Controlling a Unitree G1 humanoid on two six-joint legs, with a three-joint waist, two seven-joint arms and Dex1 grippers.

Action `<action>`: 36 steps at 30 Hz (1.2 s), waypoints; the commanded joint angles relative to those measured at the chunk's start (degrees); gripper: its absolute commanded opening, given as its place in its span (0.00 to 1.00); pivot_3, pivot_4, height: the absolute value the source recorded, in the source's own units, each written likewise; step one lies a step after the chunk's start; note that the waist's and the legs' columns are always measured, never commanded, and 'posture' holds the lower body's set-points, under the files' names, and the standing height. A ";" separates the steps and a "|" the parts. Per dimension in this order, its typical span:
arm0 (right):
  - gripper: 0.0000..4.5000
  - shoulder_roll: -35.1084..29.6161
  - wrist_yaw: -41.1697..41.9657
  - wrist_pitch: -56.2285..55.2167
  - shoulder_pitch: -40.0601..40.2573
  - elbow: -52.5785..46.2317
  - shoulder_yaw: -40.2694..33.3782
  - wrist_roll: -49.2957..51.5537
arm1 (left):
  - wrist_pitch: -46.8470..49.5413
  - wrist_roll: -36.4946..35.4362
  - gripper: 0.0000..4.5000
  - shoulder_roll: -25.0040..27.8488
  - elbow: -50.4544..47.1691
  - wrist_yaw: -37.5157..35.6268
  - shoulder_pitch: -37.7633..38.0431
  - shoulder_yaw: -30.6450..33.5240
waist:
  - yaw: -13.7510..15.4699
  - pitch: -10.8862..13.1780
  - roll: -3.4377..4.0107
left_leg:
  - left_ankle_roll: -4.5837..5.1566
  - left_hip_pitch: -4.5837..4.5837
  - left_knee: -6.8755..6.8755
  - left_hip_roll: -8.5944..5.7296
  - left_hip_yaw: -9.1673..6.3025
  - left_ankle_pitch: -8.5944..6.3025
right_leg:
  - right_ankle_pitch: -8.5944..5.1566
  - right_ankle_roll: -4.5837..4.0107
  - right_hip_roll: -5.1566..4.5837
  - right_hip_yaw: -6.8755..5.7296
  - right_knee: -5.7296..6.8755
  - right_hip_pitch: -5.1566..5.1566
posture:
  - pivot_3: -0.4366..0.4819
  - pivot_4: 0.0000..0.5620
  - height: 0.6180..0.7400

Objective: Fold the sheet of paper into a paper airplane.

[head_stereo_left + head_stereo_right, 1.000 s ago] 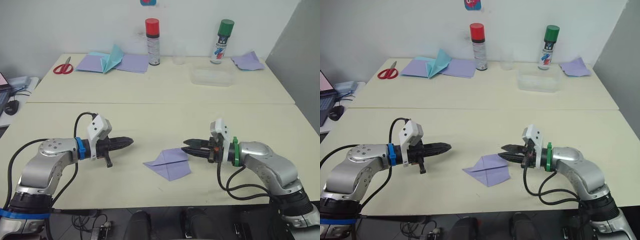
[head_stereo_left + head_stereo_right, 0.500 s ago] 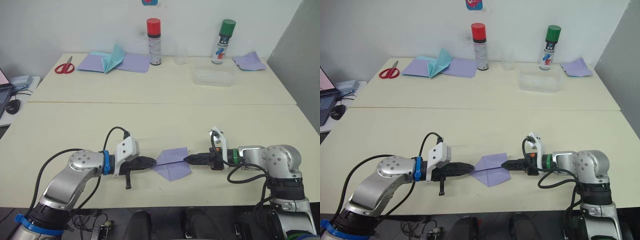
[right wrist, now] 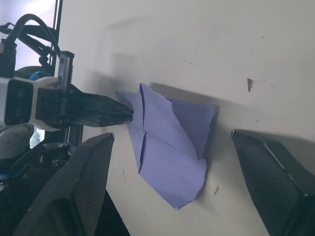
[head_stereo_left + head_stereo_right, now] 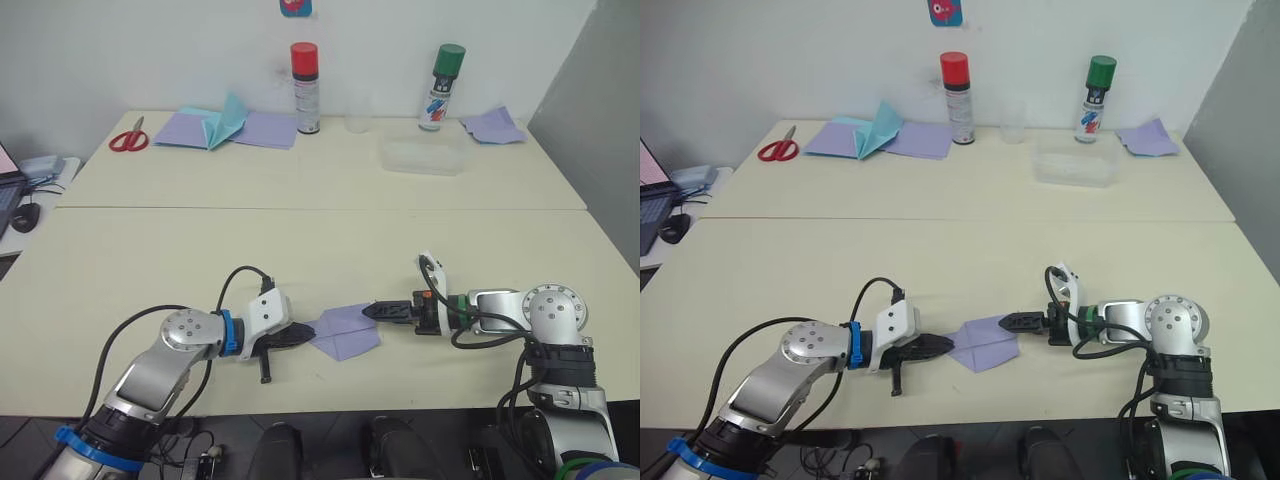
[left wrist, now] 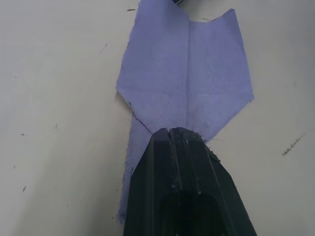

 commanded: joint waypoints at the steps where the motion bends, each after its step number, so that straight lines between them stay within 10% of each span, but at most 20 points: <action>1: 0.89 -0.46 -3.17 0.60 0.51 1.70 2.27 3.54 | 0.72 0.83 0.00 0.60 0.70 -0.45 1.25 -0.70 | -0.05 -0.06 0.00 | 0.00 0.00 0.00 0.00 0.00 0.00 | 0.00 0.00 0.00 0.01 0.00 0.00 | 0.48 0.27 1.00; 13: 0.89 4.78 -10.64 0.60 -0.13 5.09 2.36 10.72 | 0.78 0.26 0.00 0.63 0.93 -1.03 1.28 -0.03 | -1.03 -0.40 0.10 | 0.01 0.01 -0.06 0.07 -0.08 0.00 | -0.02 -0.03 0.00 0.03 -0.04 0.02 | 0.48 0.27 1.00; 25: 0.04 3.79 -9.91 0.60 -0.28 4.23 2.49 12.85 | 0.02 0.43 0.00 0.50 1.84 -1.10 1.19 -0.11 | -1.07 -0.35 0.19 | 0.01 -0.07 -0.11 0.05 -0.05 -0.01 | -0.04 -0.06 -0.04 0.04 -0.08 -0.04 | 0.48 0.27 1.00; 36: 0.00 4.40 -7.39 -0.14 -0.83 2.33 1.80 9.65 | 3.13 -3.74 0.00 2.12 -0.96 -2.82 2.81 3.23 | -1.15 -0.32 0.22 | 0.01 -0.08 -0.16 0.07 -0.04 -0.01 | -0.05 -0.06 -0.05 0.04 -0.08 -0.09 | 0.48 0.27 1.00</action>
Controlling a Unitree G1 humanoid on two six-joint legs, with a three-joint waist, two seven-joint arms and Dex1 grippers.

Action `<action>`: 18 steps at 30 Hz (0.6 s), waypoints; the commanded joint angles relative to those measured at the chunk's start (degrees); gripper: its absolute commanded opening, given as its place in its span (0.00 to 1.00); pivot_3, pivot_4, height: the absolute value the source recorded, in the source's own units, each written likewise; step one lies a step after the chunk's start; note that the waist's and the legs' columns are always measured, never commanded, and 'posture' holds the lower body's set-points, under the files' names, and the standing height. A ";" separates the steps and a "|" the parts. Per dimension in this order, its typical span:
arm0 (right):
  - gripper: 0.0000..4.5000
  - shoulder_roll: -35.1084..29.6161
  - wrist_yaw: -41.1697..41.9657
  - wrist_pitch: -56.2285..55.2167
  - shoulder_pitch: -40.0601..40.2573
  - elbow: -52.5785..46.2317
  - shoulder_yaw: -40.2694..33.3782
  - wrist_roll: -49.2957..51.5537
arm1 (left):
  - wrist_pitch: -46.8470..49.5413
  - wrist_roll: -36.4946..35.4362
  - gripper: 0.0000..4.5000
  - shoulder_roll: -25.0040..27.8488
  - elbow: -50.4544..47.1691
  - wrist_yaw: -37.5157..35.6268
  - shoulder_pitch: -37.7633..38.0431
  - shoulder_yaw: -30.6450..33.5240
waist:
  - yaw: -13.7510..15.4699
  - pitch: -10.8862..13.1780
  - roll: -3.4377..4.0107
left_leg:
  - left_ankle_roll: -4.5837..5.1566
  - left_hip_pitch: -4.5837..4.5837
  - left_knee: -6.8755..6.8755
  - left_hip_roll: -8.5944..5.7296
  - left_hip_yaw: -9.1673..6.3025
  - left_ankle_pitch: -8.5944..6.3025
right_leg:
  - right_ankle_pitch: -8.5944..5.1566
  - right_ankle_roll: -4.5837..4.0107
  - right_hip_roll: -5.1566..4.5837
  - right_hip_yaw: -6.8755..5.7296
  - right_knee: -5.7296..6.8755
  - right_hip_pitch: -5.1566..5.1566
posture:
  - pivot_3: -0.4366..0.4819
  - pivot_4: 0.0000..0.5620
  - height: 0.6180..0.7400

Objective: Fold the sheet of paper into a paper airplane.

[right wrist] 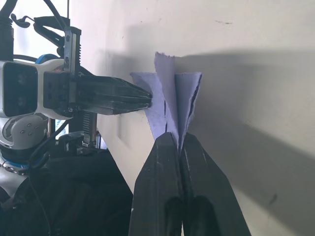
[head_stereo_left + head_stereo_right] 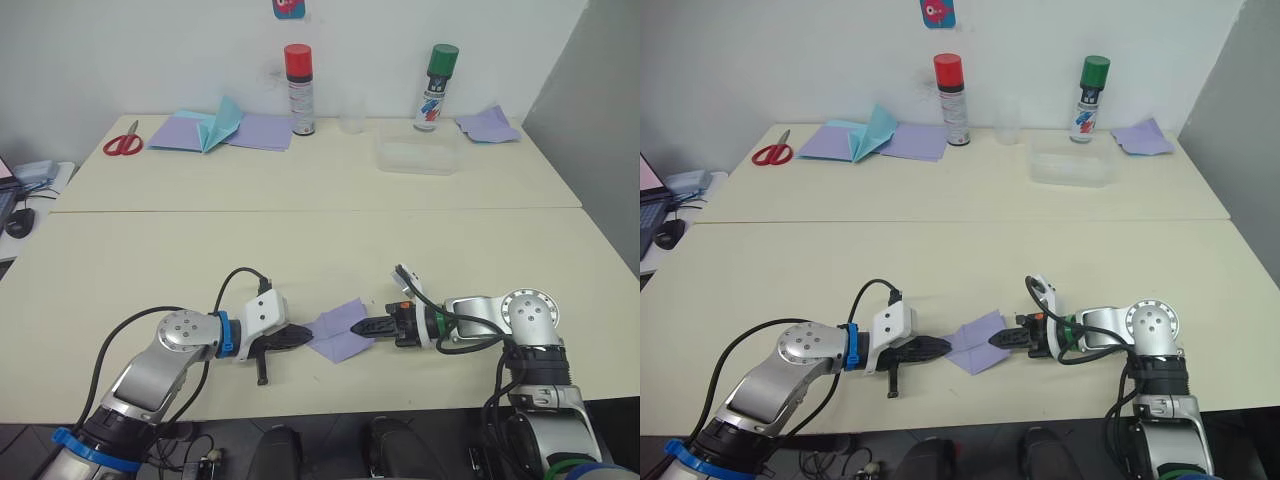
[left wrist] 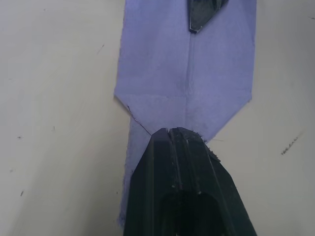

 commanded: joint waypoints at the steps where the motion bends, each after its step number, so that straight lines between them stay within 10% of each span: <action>1: 0.00 -0.67 3.41 -0.83 -1.00 -3.77 -0.24 -0.93 | 4.93 -4.64 0.00 2.32 -2.88 -1.71 1.85 3.89 | -0.06 0.03 0.01 | 0.00 0.00 -0.02 0.00 0.00 0.00 | -0.01 -0.01 -0.01 0.00 0.00 -0.02 | 0.48 0.27 1.00; 10: 0.00 -4.91 20.20 -14.40 -4.07 -15.18 6.13 -9.91 | 14.24 -18.56 0.00 11.28 -3.05 -5.11 -1.58 23.02 | -0.03 0.39 0.02 | 0.00 -0.31 -0.05 0.00 -0.05 0.00 | -0.04 -0.06 0.08 -0.17 0.01 -0.36 | 0.48 0.27 1.00; 18: 0.00 -13.76 53.85 -84.59 -3.38 -12.32 29.48 -53.63 | 10.81 -15.97 0.00 12.53 -0.80 -3.14 -1.79 26.07 | 0.16 0.46 -0.05 | 0.01 -0.61 -0.06 -0.09 0.08 -0.03 | -0.04 -0.05 -0.02 -0.24 -0.09 -0.64 | 0.48 0.27 1.00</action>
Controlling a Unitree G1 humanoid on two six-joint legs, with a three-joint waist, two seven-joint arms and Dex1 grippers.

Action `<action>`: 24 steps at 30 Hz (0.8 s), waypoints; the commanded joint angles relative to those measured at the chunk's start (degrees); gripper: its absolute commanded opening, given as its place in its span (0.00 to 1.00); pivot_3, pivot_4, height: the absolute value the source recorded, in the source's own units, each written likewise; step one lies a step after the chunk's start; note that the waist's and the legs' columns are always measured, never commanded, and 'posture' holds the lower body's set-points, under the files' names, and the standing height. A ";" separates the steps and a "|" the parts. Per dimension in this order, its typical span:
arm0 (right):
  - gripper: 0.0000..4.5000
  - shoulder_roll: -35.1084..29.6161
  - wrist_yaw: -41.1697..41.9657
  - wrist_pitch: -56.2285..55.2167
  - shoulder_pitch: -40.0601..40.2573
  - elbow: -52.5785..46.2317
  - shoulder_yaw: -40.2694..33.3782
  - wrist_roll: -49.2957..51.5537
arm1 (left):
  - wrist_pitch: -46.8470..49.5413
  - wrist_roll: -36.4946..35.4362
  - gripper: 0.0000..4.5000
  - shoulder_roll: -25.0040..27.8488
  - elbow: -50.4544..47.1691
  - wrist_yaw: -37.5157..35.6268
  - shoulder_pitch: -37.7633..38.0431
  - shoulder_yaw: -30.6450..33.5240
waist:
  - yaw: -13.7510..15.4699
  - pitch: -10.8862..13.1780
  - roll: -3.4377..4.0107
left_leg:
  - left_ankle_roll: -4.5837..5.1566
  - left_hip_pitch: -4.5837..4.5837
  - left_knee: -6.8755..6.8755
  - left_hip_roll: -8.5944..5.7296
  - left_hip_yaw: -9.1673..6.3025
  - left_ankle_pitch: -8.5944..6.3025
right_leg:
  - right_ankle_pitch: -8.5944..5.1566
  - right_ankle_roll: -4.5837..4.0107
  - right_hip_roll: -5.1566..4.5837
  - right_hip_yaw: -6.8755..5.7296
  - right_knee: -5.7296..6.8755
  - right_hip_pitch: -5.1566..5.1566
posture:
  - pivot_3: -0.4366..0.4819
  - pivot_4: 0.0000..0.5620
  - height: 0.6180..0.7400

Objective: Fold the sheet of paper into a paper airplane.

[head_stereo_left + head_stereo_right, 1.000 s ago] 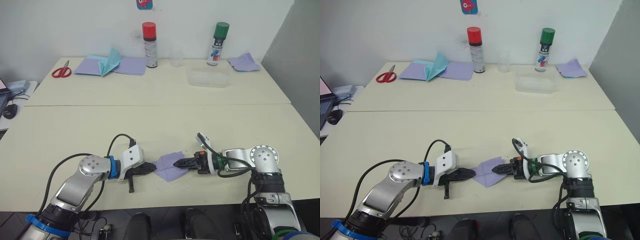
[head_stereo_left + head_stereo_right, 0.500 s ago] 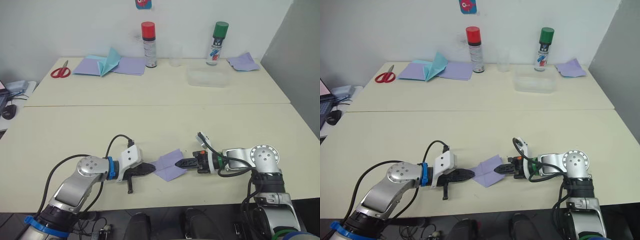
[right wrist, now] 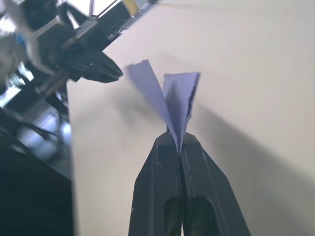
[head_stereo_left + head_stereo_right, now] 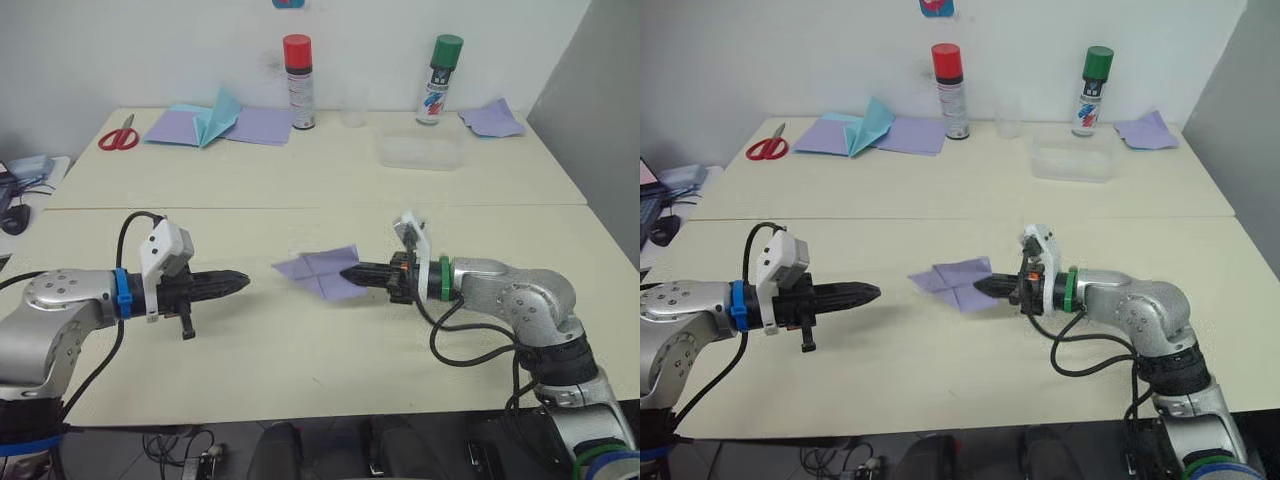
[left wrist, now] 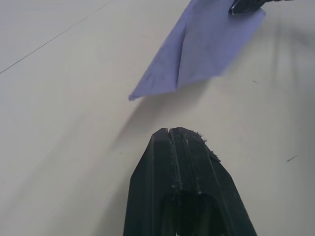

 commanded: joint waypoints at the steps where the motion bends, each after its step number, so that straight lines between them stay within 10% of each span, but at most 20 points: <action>1: 0.00 -0.86 14.02 -43.72 -0.28 9.34 8.28 -21.07 | -3.58 1.97 0.00 -0.08 0.82 2.03 0.30 2.24 | 0.01 0.05 -0.03 | 0.00 0.00 0.01 -0.01 0.01 0.00 | 0.00 0.00 0.01 -0.01 0.00 0.00 | 0.48 0.27 1.00; 5: 0.00 0.90 16.40 -84.12 -4.98 30.98 11.35 -34.48 | -2.71 0.68 0.00 1.21 -0.83 1.42 1.85 4.17 | -0.03 0.20 -0.13 | -0.01 0.02 0.08 0.01 0.03 0.01 | 0.01 0.01 0.02 -0.05 0.07 0.00 | 0.48 0.27 1.00; 10: 0.00 3.09 12.28 -108.30 -11.44 51.96 13.34 -45.64 | -1.16 -0.48 0.00 3.01 -7.04 -0.50 7.14 4.35 | -0.13 0.23 -0.16 | -0.02 0.06 0.15 0.06 0.06 0.01 | 0.04 0.00 -0.05 0.04 0.16 0.03 | 0.48 0.27 1.00; 24: 0.00 7.92 -2.90 -120.96 -17.62 69.87 16.67 -63.89 | -0.28 6.05 0.00 -5.79 -12.15 8.35 8.10 -12.54 | 0.26 0.22 -0.17 | -0.04 0.99 0.17 0.05 -0.02 0.03 | 0.06 -0.16 -0.19 0.26 0.21 0.94 | 0.48 0.27 1.00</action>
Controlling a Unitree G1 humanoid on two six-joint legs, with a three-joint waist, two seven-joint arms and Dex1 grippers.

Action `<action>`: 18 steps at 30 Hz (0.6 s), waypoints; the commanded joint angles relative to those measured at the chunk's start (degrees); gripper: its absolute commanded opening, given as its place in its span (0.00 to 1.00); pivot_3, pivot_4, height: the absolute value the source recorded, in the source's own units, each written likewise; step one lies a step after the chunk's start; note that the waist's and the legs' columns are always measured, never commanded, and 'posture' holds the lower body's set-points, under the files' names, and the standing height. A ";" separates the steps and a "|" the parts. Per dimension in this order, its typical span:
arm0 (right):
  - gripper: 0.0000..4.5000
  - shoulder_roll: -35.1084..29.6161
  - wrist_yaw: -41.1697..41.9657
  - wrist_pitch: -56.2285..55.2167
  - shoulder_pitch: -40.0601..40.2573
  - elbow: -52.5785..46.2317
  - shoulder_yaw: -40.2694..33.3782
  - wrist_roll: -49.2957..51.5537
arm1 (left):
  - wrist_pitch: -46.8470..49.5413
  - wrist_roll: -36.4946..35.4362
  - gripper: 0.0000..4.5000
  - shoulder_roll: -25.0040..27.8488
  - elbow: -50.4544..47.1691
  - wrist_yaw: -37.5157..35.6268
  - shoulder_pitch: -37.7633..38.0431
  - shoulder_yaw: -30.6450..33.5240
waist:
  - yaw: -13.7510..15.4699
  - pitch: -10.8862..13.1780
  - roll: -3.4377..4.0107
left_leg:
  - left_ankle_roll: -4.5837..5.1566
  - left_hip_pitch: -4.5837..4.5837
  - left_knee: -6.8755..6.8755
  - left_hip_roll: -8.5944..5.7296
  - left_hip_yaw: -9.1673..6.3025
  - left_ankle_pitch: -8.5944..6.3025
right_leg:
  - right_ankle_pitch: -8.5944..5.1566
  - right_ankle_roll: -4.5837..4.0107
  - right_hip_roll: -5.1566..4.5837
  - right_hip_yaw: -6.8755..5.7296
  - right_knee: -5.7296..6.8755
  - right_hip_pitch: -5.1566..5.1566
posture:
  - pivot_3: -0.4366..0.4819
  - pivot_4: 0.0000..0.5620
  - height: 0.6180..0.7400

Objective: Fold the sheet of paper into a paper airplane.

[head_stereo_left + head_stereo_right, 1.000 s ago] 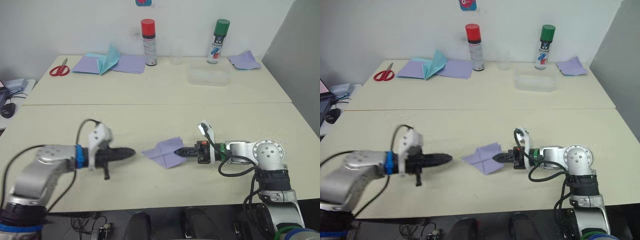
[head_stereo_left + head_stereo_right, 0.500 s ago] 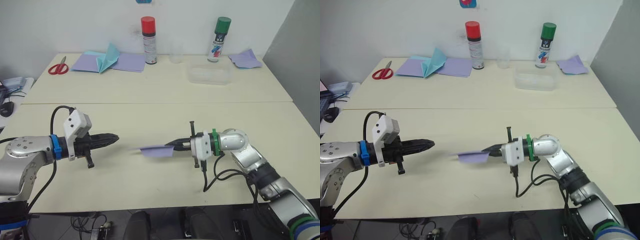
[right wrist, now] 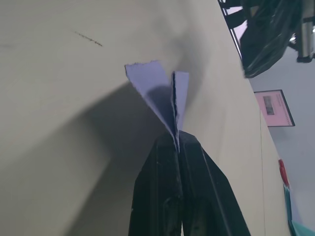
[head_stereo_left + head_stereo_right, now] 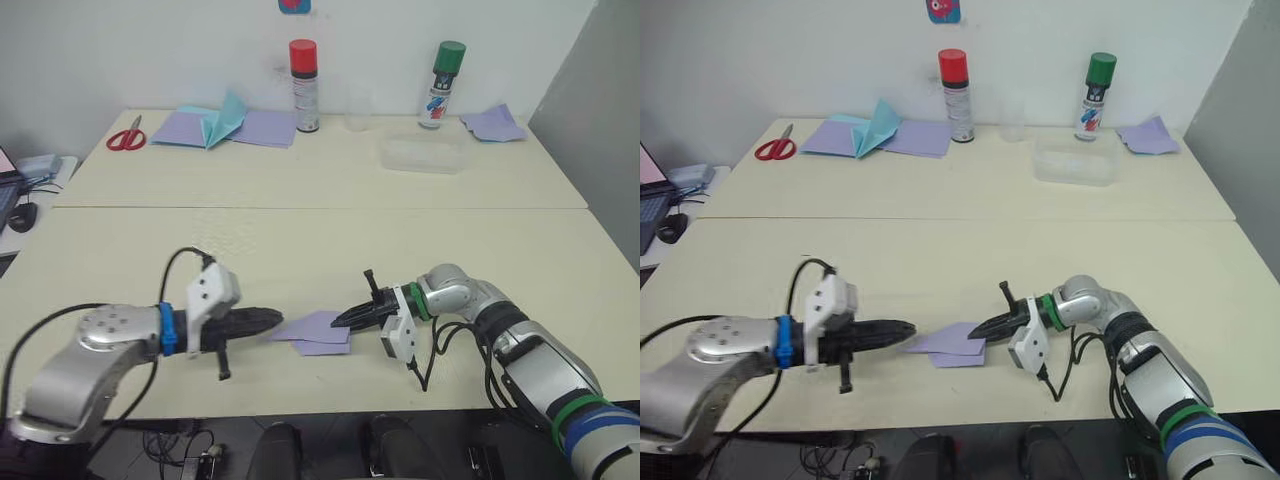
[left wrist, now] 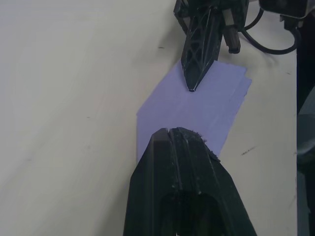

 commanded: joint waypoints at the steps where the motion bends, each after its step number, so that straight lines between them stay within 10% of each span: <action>1: 0.00 -0.36 -3.72 -1.53 -1.07 1.07 0.88 -3.77 | -0.68 2.14 0.00 0.34 0.93 0.14 -0.22 -2.32 | 0.01 0.00 0.00 | 0.00 0.02 0.00 0.00 0.00 0.00 | 0.00 -0.01 0.00 0.00 0.01 0.00 | 0.48 0.27 1.00; 14: 0.00 -0.94 -13.79 -1.92 -3.94 3.64 3.91 -12.13 | -4.43 9.70 0.00 -2.43 10.23 -0.34 -4.57 -11.37 | 0.32 0.00 0.00 | 0.00 0.07 -0.02 -0.03 0.05 0.00 | 0.01 -0.07 0.02 -0.01 0.06 0.01 | 0.48 0.27 1.00; 18: 0.22 -2.07 -12.15 -1.54 -5.40 5.83 5.09 -10.14 | -3.15 9.90 0.00 -1.61 10.28 -2.12 -3.34 -13.09 | 0.47 -0.01 0.01 | 0.00 0.11 -0.01 -0.03 0.07 0.00 | 0.02 -0.06 0.02 -0.01 0.07 0.04 | 0.48 0.27 1.00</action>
